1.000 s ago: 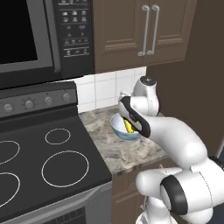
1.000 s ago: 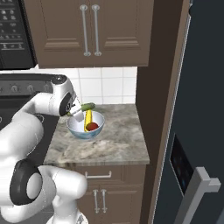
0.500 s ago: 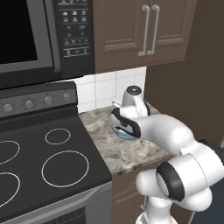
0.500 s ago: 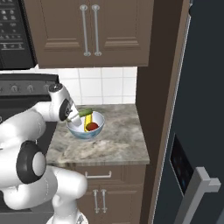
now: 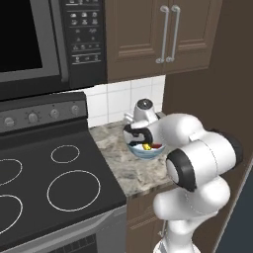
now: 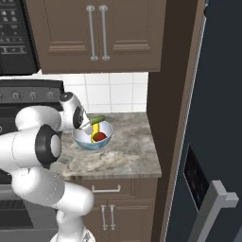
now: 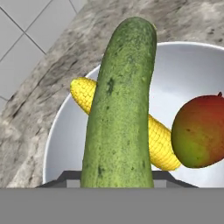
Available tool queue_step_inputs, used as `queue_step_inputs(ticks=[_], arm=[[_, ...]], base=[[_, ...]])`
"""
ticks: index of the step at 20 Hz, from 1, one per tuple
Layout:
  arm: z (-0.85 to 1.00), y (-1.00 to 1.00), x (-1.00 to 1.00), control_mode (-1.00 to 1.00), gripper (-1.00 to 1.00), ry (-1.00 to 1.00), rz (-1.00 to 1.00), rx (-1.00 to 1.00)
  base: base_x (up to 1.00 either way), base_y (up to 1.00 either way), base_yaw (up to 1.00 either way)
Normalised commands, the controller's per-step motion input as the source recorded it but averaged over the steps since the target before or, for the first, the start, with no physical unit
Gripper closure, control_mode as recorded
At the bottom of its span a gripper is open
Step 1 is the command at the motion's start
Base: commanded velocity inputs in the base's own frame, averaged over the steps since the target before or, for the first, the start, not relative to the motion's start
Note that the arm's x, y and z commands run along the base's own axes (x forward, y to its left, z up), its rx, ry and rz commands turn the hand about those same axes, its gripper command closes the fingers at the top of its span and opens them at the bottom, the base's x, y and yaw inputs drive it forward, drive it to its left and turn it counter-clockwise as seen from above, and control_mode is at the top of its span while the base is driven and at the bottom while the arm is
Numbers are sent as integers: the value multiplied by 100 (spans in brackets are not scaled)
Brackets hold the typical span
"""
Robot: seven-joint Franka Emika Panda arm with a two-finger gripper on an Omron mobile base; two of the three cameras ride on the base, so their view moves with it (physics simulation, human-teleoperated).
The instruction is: Take the corn, cucumber, and mango from the freezer and place them in the bowl on the counter.
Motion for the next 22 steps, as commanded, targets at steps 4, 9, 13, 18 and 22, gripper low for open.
queue_step_inputs(ticks=[4, 9, 13, 18, 22], arm=[[-18, 0, 66, -100, -100, 0, -6, 0], [-2, 0, 13, -100, -100, 0, -1, 0], [1, 0, -21, -100, -100, -5, 0, 0], [43, 0, -80, -100, -100, -26, -1, 0], [96, 0, -100, -100, -100, -45, -3, 0]], base=[[0, 0, 0], [0, 0, 0], [0, 0, 0], [0, 0, 0], [0, 0, 0]])
